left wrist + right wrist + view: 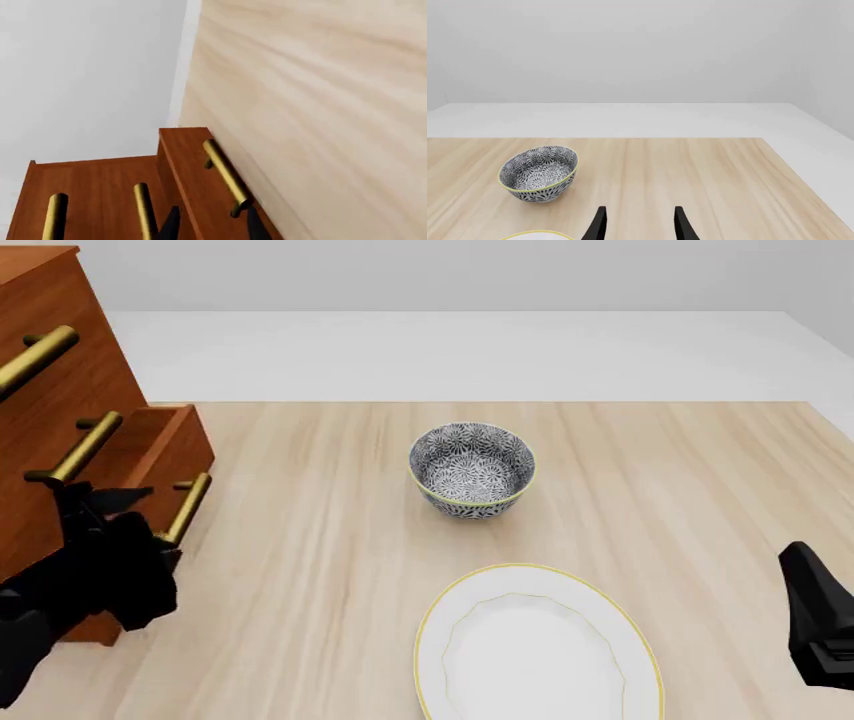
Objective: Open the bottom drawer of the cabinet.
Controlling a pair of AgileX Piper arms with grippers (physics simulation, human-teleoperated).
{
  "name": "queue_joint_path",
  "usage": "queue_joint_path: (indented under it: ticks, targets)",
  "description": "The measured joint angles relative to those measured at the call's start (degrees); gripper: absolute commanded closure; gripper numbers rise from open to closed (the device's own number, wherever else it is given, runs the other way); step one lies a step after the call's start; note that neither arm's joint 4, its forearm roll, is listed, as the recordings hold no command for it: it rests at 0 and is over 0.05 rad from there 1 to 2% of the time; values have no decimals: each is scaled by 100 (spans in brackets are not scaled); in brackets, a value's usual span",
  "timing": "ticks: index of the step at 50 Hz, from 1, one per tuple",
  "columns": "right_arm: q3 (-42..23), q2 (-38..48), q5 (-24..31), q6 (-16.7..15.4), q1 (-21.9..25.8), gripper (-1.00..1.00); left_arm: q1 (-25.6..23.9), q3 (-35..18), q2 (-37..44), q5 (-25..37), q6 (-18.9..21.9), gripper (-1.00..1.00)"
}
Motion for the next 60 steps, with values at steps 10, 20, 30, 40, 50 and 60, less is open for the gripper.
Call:
queue_joint_path:
  ticks: [10, 20, 30, 40, 50, 60]
  targets:
    - [0, 0, 0, 0, 0, -100, -220, -155, -1880, 1839, -158, -100]
    - [0, 0, 0, 0, 0, -100, -632, -1029, -3171, 3578, -1292, -100]
    - [0, 0, 0, 0, 0, -100, -789, -1662, -3852, 4618, -2502, -100]
    - [0, 0, 0, 0, 0, -100, -744, -2065, -3983, 5128, -3656, -100]
    - [0, 0, 0, 0, 0, -100, -530, -2267, -4047, 5532, -4781, -100]
    - [0, 0, 0, 0, 0, -100, -372, -2410, -4247, 5903, -5592, -100]
